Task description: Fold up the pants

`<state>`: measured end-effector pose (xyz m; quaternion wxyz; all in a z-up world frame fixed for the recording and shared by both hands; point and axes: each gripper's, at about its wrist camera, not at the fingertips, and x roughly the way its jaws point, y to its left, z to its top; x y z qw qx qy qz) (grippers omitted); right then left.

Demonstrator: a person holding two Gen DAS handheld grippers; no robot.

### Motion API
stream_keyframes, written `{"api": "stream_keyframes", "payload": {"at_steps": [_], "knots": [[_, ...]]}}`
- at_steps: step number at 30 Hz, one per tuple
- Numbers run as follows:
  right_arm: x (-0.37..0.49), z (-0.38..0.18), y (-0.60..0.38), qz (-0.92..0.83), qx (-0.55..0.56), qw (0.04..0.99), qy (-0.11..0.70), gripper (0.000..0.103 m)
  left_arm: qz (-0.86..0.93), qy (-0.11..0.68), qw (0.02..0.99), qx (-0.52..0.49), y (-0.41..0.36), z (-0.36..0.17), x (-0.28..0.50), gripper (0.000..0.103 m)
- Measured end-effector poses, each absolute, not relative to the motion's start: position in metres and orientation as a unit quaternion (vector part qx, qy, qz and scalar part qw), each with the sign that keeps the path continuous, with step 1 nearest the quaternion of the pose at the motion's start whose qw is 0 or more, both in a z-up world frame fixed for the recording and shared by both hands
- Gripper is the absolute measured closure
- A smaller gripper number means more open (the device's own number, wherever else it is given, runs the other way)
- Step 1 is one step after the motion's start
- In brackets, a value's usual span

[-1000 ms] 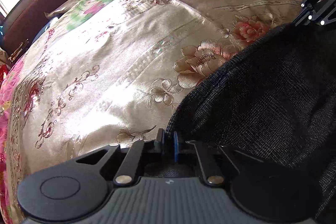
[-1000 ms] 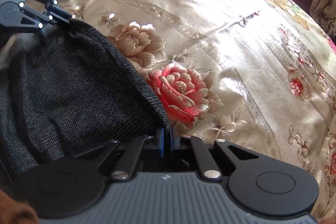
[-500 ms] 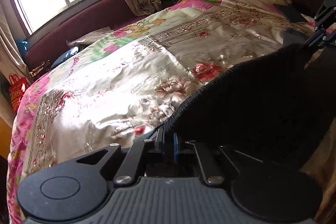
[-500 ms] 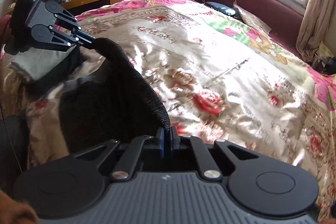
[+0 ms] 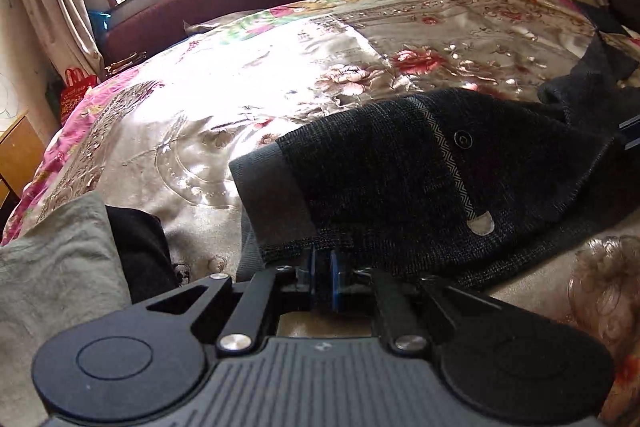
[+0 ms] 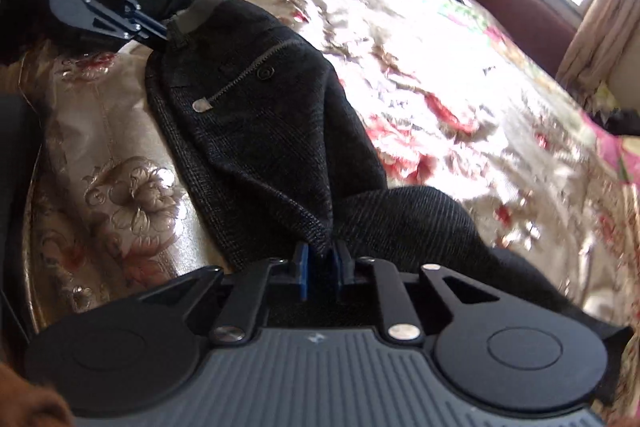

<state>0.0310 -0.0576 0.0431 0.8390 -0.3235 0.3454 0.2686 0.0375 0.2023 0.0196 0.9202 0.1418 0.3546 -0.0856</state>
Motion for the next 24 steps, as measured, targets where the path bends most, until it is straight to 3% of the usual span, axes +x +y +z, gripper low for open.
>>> {"api": "stream_keyframes", "payload": {"at_steps": [5, 7, 8, 16, 21, 23, 24], "knots": [[0.028, 0.037, -0.002, 0.320, -0.347, 0.829, 0.302, 0.085, -0.086, 0.346, 0.926, 0.122, 0.212, 0.020, 0.031, 0.076], [0.030, 0.031, 0.023, 0.346, -0.352, 0.821, 0.286, 0.073, -0.083, 0.351, 0.924, 0.130, 0.216, 0.019, 0.024, 0.073], [0.031, 0.026, 0.035, 0.360, -0.361, 0.814, 0.280, 0.072, -0.081, 0.353, 0.923, 0.134, 0.218, 0.018, 0.022, 0.072], [0.047, -0.001, 0.083, 0.369, -0.353, 0.817, 0.270, 0.072, -0.080, 0.337, 0.928, 0.135, 0.228, 0.016, 0.032, 0.042], [0.053, -0.013, 0.105, 0.355, -0.350, 0.829, 0.254, 0.071, -0.093, 0.345, 0.925, 0.127, 0.227, 0.010, 0.053, 0.042], [0.055, -0.018, 0.111, 0.352, -0.356, 0.826, 0.260, 0.071, -0.095, 0.356, 0.922, 0.118, 0.229, 0.008, 0.059, 0.045], [0.053, -0.018, 0.112, 0.354, -0.359, 0.824, 0.257, 0.071, -0.096, 0.363, 0.920, 0.113, 0.231, 0.008, 0.060, 0.052]]}}
